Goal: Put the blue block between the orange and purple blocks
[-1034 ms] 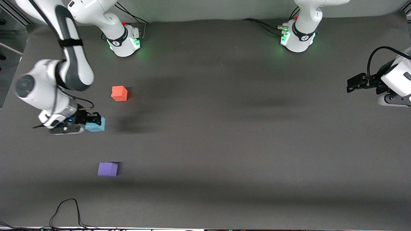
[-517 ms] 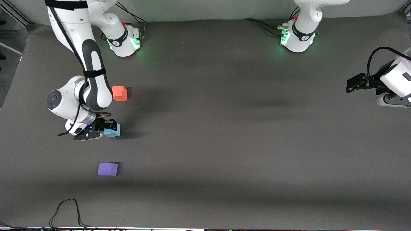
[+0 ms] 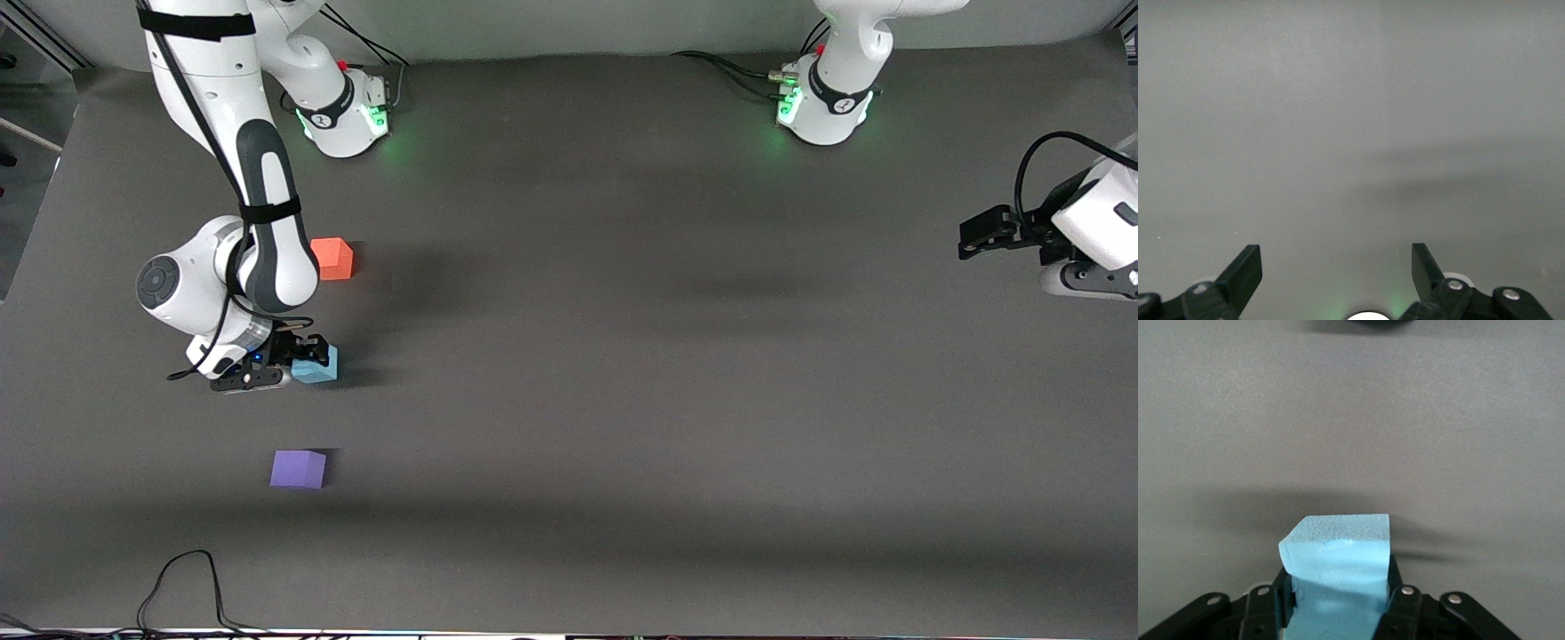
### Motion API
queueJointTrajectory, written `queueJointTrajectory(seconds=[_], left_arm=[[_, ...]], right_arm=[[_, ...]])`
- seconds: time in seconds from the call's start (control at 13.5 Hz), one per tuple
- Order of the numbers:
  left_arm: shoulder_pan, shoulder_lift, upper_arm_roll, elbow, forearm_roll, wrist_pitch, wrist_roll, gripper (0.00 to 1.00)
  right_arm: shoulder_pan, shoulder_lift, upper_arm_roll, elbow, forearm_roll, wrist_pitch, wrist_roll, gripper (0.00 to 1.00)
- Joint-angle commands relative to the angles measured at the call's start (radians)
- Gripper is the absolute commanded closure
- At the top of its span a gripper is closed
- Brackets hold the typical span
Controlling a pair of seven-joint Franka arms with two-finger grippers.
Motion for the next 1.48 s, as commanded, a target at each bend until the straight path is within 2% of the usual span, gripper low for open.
queueJointTrajectory(seconds=[0.0, 0.07, 0.3, 0.52, 0.66, 0.74, 0.89, 0.96, 1.18, 1.33, 1.4], left_arm=[[-0.007, -0.005, 0.006, -0.007, -0.006, 0.012, 0.013, 0.0], [-0.007, -0.005, 0.006, -0.007, -0.013, 0.012, 0.013, 0.0], [-0.006, -0.007, 0.006, -0.017, -0.03, 0.012, 0.013, 0.0], [-0.006, -0.005, 0.006, -0.017, -0.03, 0.012, 0.013, 0.0], [-0.006, -0.005, 0.006, -0.017, -0.03, 0.012, 0.015, 0.0], [-0.006, -0.005, 0.006, -0.017, -0.03, 0.012, 0.013, 0.0], [-0.006, -0.005, 0.006, -0.017, -0.029, 0.012, 0.015, 0.0], [-0.006, -0.005, 0.006, -0.017, -0.029, 0.014, 0.015, 0.0], [-0.006, -0.005, 0.006, -0.017, -0.029, 0.014, 0.015, 0.0], [-0.006, -0.005, 0.006, -0.017, -0.029, 0.014, 0.013, 0.0], [-0.006, -0.005, 0.006, -0.017, -0.029, 0.014, 0.013, 0.0]], right_arm=[[0.009, 0.027, -0.005, 0.014, 0.043, 0.015, -0.034, 0.12], [0.009, 0.025, -0.005, 0.017, 0.043, 0.014, -0.032, 0.0], [0.014, -0.038, -0.009, 0.025, 0.032, -0.014, -0.015, 0.0], [0.014, -0.104, -0.053, 0.08, -0.033, -0.138, -0.011, 0.0], [0.014, -0.145, -0.077, 0.159, -0.128, -0.262, 0.078, 0.0], [0.014, -0.18, -0.08, 0.208, -0.218, -0.334, 0.153, 0.0], [-0.02, -0.281, -0.049, 0.279, -0.361, -0.46, 0.3, 0.0], [-0.094, -0.349, 0.038, 0.299, -0.433, -0.503, 0.363, 0.0], [-0.396, -0.554, 0.401, 0.304, -0.656, -0.59, 0.527, 0.0], [-0.597, -0.646, 0.616, 0.292, -0.68, -0.632, 0.56, 0.0], [-0.686, -0.679, 0.696, 0.287, -0.68, -0.654, 0.558, 0.0]])
